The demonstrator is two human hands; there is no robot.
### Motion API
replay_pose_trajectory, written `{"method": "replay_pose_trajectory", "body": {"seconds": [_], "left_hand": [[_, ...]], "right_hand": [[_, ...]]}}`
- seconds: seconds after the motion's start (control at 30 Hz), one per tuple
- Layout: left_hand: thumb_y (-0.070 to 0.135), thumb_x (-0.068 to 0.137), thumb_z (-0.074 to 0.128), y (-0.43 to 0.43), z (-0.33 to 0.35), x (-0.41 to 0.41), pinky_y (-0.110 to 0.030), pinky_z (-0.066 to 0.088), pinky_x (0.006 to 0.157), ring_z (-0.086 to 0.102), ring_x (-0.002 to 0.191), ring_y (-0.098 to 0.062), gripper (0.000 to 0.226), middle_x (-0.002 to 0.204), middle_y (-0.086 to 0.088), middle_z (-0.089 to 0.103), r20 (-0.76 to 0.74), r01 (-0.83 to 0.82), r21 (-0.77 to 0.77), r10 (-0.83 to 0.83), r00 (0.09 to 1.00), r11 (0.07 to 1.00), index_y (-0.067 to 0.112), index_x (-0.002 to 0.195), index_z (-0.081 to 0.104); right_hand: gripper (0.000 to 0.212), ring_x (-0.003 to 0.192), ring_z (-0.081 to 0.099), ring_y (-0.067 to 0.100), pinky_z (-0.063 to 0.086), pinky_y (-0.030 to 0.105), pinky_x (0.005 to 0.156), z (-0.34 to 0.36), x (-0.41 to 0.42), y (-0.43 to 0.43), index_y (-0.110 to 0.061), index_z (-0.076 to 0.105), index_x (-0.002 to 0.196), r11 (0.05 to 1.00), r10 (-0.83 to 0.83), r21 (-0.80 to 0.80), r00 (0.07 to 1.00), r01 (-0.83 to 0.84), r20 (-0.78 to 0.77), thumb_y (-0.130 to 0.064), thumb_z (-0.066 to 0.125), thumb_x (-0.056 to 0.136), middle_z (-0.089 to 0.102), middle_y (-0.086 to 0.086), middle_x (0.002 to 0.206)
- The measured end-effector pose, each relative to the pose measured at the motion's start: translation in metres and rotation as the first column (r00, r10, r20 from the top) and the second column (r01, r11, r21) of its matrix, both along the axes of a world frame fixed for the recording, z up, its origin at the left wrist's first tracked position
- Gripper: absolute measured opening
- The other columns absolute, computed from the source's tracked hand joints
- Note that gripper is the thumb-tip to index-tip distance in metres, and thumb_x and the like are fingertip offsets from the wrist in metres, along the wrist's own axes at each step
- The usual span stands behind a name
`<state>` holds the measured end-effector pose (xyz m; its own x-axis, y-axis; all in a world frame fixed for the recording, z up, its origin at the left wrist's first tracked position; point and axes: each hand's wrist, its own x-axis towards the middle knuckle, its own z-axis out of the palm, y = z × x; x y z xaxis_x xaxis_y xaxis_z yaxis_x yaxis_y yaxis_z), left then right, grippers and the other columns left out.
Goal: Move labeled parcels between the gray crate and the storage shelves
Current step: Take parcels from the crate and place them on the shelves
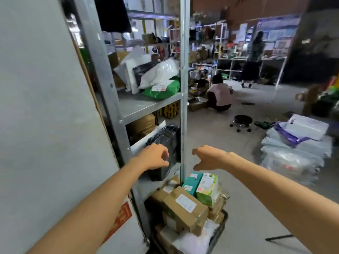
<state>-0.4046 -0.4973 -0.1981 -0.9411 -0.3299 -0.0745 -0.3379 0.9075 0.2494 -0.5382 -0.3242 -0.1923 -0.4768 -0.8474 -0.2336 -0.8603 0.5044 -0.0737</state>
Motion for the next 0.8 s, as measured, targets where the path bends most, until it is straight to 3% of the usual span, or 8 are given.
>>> {"method": "replay_pose_trajectory", "body": {"seconds": [0.13,0.3,0.43,0.53,0.67,0.8], "left_hand": [[0.033,0.082,0.069,-0.024,0.01,0.096,-0.029,0.053,0.08,0.061,0.09,-0.014,0.032,0.106,0.001,0.067,-0.01,-0.201,-0.013,0.2,0.98,0.98,0.021,0.112,0.066],[0.035,0.081,0.069,-0.038,0.024,0.255,-0.034,0.052,0.087,0.061,0.094,-0.015,0.034,0.107,0.004,0.065,0.032,-0.477,-0.02,0.478,0.878,0.879,0.022,0.113,0.064],[0.03,0.082,0.069,-0.022,0.036,0.385,-0.032,0.052,0.082,0.062,0.093,-0.017,0.03,0.103,0.002,0.065,0.039,-0.667,-0.033,0.668,0.743,0.744,0.019,0.11,0.066],[0.028,0.08,0.069,0.001,0.047,0.477,-0.034,0.054,0.08,0.066,0.091,-0.02,0.024,0.094,0.0,0.069,0.018,-0.785,-0.073,0.788,0.615,0.615,0.018,0.102,0.07],[0.029,0.083,0.071,0.046,0.061,0.587,-0.036,0.053,0.086,0.064,0.096,-0.019,0.031,0.106,-0.001,0.067,0.056,-0.917,-0.067,0.919,0.389,0.393,0.016,0.111,0.067],[0.032,0.082,0.072,0.113,0.066,0.672,-0.037,0.054,0.086,0.064,0.095,-0.017,0.032,0.107,0.001,0.066,0.01,-0.994,-0.019,0.994,0.106,0.106,0.02,0.111,0.066]], "right_hand": [[0.041,0.091,0.061,0.025,0.05,0.034,0.074,0.014,0.057,-0.044,-0.009,0.057,0.117,0.976,0.213,-0.045,0.977,-0.213,-0.009,-0.035,0.066,0.086,0.065,0.009,0.113],[0.056,0.116,0.056,0.025,0.047,0.035,0.095,0.023,0.173,-0.108,-0.017,0.049,0.135,0.893,0.443,-0.104,0.895,-0.437,0.043,-0.041,0.066,0.087,0.056,0.006,0.132],[0.066,0.121,0.052,0.027,0.044,0.038,0.1,0.032,0.291,-0.147,-0.016,0.043,0.141,0.803,0.594,-0.154,0.797,-0.576,0.113,-0.043,0.068,0.086,0.05,0.008,0.138],[0.064,0.122,0.051,0.028,0.044,0.037,0.1,0.037,0.379,-0.163,-0.013,0.044,0.14,0.65,0.76,-0.151,0.64,-0.745,0.111,-0.039,0.068,0.087,0.052,0.01,0.136],[0.046,0.113,0.057,0.032,0.046,0.035,0.084,0.045,0.492,-0.172,-0.01,0.057,0.122,0.402,0.915,-0.154,0.4,-0.903,0.048,-0.033,0.069,0.084,0.061,0.013,0.118],[0.063,0.126,0.043,0.026,0.042,0.036,0.098,0.054,0.587,-0.166,-0.013,0.043,0.139,0.163,0.985,-0.147,0.152,-0.976,0.084,-0.037,0.068,0.086,0.05,0.01,0.135]]}}
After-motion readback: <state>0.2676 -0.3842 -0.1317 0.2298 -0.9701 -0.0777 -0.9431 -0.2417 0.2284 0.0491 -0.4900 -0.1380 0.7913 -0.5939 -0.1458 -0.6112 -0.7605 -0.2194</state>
